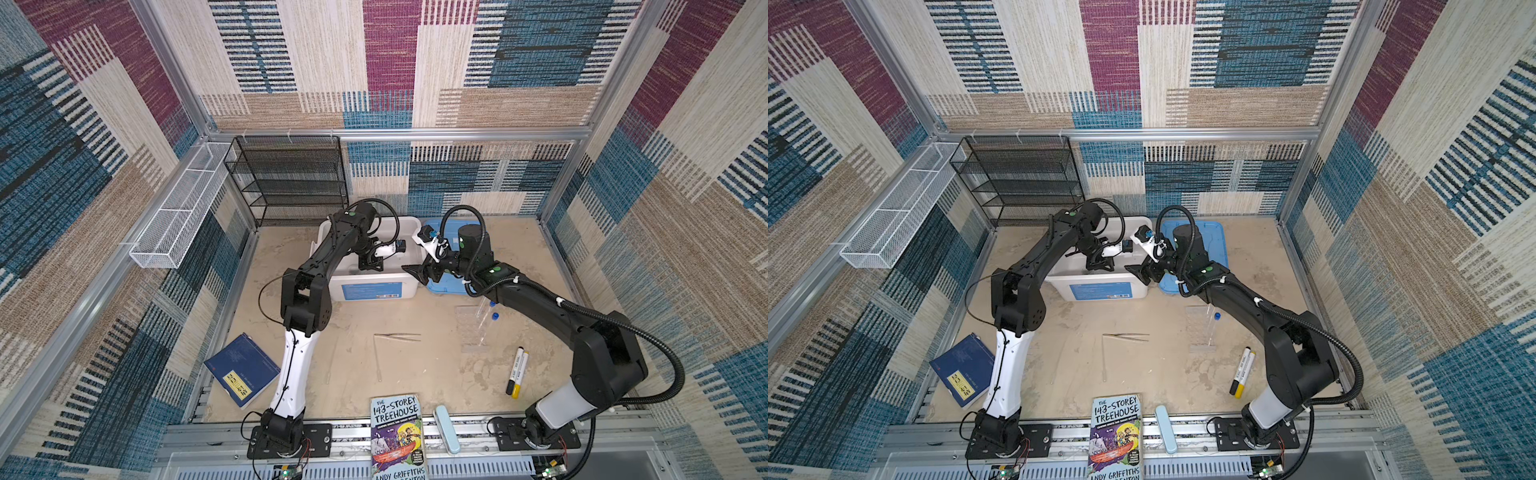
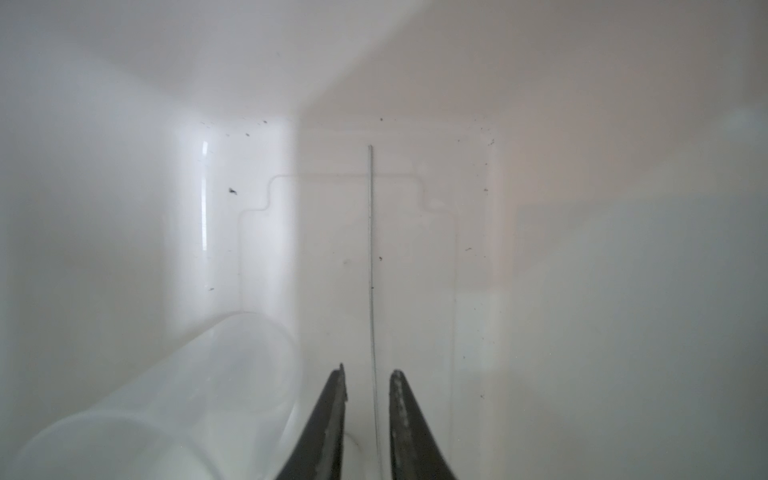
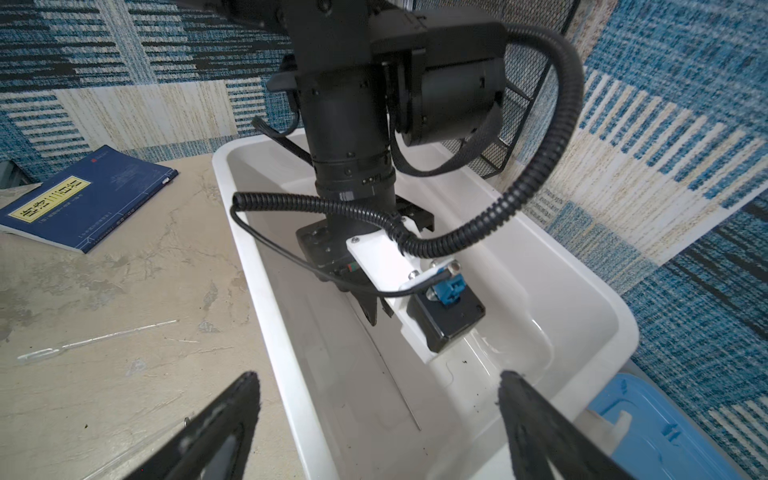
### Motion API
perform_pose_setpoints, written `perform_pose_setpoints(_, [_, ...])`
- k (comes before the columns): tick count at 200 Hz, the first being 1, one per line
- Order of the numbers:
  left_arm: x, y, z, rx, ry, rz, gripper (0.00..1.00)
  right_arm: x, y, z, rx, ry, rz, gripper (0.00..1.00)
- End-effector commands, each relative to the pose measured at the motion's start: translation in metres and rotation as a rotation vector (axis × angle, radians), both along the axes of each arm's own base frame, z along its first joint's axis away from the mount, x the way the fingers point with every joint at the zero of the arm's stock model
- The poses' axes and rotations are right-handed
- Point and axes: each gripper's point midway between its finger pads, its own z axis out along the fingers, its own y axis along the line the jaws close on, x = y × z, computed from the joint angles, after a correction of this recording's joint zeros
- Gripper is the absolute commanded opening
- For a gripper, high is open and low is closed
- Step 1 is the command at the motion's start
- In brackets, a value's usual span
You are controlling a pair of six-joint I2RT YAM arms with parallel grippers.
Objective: Organize the chemistry lab equipment
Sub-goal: 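Open the left gripper, releasing the rod, and raise it out of the bin, then move the left gripper down to the metal tweezers beside the bin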
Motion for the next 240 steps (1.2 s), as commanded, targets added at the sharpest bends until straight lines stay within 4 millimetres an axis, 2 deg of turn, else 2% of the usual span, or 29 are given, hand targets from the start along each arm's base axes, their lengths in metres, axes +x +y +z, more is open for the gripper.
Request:
perform_pose_setpoints(1, [0.001, -0.003, 0.023, -0.043, -0.036, 0.010, 0.27, -0.004, 0.000, 0.017, 0.041, -0.034, 0.008, 0.91])
perform_pose_setpoints(25, [-0.001, -0.007, 0.057, -0.104, -0.106, 0.024, 0.36, -0.013, -0.003, 0.033, 0.075, -0.069, 0.011, 0.91])
perform_pose_setpoints(34, [-0.002, -0.009, 0.076, -0.138, -0.150, 0.034, 0.41, -0.017, -0.005, 0.040, 0.092, -0.086, 0.007, 0.92])
perform_pose_setpoints(51, [-0.005, -0.011, 0.107, -0.198, -0.224, 0.047, 0.54, -0.025, -0.010, 0.053, 0.121, -0.111, 0.001, 0.93])
perform_pose_setpoints(54, [-0.006, -0.011, 0.112, -0.206, -0.238, 0.047, 0.58, -0.026, -0.011, 0.056, 0.126, -0.118, -0.001, 0.93])
perform_pose_setpoints(61, [-0.008, -0.011, 0.124, -0.232, -0.267, 0.056, 0.82, -0.029, -0.014, 0.061, 0.138, -0.124, -0.008, 0.95])
perform_pose_setpoints(68, [-0.011, -0.011, 0.134, -0.260, -0.285, 0.075, 0.98, -0.031, -0.016, 0.064, 0.150, -0.128, -0.018, 0.97])
perform_pose_setpoints(90, [-0.027, -0.012, 0.160, -0.317, -0.347, 0.107, 0.99, -0.038, -0.027, 0.074, 0.172, -0.143, -0.066, 0.99])
perform_pose_setpoints(111, [-0.053, -0.017, 0.171, -0.355, -0.347, 0.137, 0.99, -0.047, -0.036, 0.076, 0.169, -0.143, -0.092, 0.99])
perform_pose_setpoints(130, [-0.072, -0.026, 0.176, -0.437, -0.281, 0.254, 0.99, -0.055, -0.041, 0.074, 0.164, -0.115, -0.100, 0.99])
perform_pose_setpoints(162, [-0.112, -0.041, 0.159, -0.468, -0.192, 0.338, 0.99, -0.068, -0.048, 0.065, 0.183, -0.035, -0.117, 0.99])
perform_pose_setpoints(174, [-0.136, -0.052, 0.156, -0.489, -0.177, 0.281, 0.99, -0.076, -0.048, 0.062, 0.194, -0.003, -0.100, 0.99])
perform_pose_setpoints(198, [-0.187, -0.063, 0.128, -0.491, -0.158, 0.125, 0.99, -0.097, -0.049, 0.050, 0.202, 0.036, -0.047, 0.99])
perform_pose_setpoints(214, [-0.197, -0.057, 0.101, -0.448, -0.126, 0.128, 0.97, -0.107, -0.052, 0.042, 0.220, 0.069, -0.044, 0.99])
perform_pose_setpoints(240, [-0.203, -0.045, 0.052, -0.314, -0.095, 0.172, 0.88, -0.121, -0.060, 0.022, 0.233, 0.116, -0.059, 0.99])
